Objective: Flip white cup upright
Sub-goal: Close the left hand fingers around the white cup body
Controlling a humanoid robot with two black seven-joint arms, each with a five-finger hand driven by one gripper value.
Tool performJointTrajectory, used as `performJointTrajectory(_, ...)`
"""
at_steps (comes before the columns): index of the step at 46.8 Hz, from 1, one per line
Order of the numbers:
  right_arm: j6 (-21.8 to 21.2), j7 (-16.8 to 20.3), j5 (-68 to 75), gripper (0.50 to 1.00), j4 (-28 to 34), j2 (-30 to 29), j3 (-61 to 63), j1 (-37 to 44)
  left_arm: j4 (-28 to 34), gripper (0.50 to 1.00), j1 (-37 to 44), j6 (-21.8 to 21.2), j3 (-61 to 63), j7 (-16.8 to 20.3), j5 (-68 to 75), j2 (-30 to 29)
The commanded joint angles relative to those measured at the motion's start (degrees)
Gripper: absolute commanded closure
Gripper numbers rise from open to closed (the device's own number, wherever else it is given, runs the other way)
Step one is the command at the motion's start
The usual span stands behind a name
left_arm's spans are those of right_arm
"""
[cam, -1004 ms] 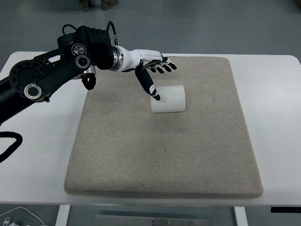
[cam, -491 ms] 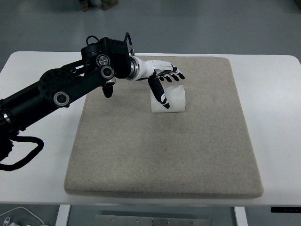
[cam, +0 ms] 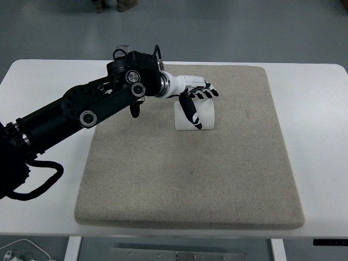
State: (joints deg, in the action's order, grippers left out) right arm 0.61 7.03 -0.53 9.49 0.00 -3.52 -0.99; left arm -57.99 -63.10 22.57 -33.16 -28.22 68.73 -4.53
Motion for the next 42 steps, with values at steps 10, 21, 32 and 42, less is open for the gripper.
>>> performJointTrajectory(10,0.01,0.00,0.00,0.570,0.00,0.00,0.00,-0.06,0.69,0.529,-0.09,-2.17,2.75,1.15,-0.09,0.40)
performJointTrajectory(21,-0.08,-0.09,0.00,0.570,0.00,0.00,0.00,0.02,0.78,0.531,-0.09,-2.35,3.10,1.50,0.00,0.75)
performJointTrajectory(32,0.01,0.00,0.00,0.570,0.00,0.00,0.00,0.02,1.13,0.557,0.00,-2.35,3.19,1.50,0.00,0.75)
performJointTrajectory(42,0.01,0.00,0.00,0.570,0.00,0.00,0.00,-0.06,1.04,0.557,0.00,-2.35,3.89,1.59,0.00,0.66)
